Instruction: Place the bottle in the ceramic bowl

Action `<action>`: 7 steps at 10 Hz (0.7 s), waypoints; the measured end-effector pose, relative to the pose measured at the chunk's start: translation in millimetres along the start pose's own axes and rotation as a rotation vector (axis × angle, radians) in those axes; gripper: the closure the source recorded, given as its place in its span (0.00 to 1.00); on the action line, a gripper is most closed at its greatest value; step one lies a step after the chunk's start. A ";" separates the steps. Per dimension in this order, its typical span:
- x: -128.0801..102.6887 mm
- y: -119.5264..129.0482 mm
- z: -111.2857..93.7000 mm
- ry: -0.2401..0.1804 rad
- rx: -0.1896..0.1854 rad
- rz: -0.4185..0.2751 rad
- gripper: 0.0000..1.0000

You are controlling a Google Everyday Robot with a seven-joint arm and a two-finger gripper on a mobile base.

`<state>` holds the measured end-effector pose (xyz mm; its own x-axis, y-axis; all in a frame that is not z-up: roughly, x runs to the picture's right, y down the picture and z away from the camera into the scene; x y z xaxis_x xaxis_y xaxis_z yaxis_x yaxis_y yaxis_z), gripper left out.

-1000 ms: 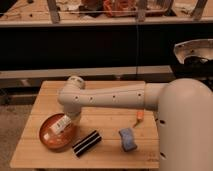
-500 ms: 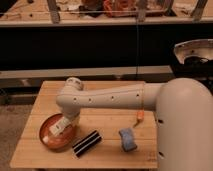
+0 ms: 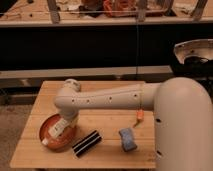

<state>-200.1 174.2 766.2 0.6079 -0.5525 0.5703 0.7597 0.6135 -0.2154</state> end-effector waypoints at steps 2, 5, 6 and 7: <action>-5.6 -1.8 2.0 -0.005 0.001 -0.021 1.00; -10.0 -4.7 5.6 -0.004 0.002 -0.046 1.00; -12.4 -5.6 6.9 -0.005 0.004 -0.056 1.00; -14.1 -6.2 7.7 -0.006 0.004 -0.061 1.00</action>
<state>-215.2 182.6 765.6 0.5589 -0.5859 0.5868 0.7946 0.5808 -0.1768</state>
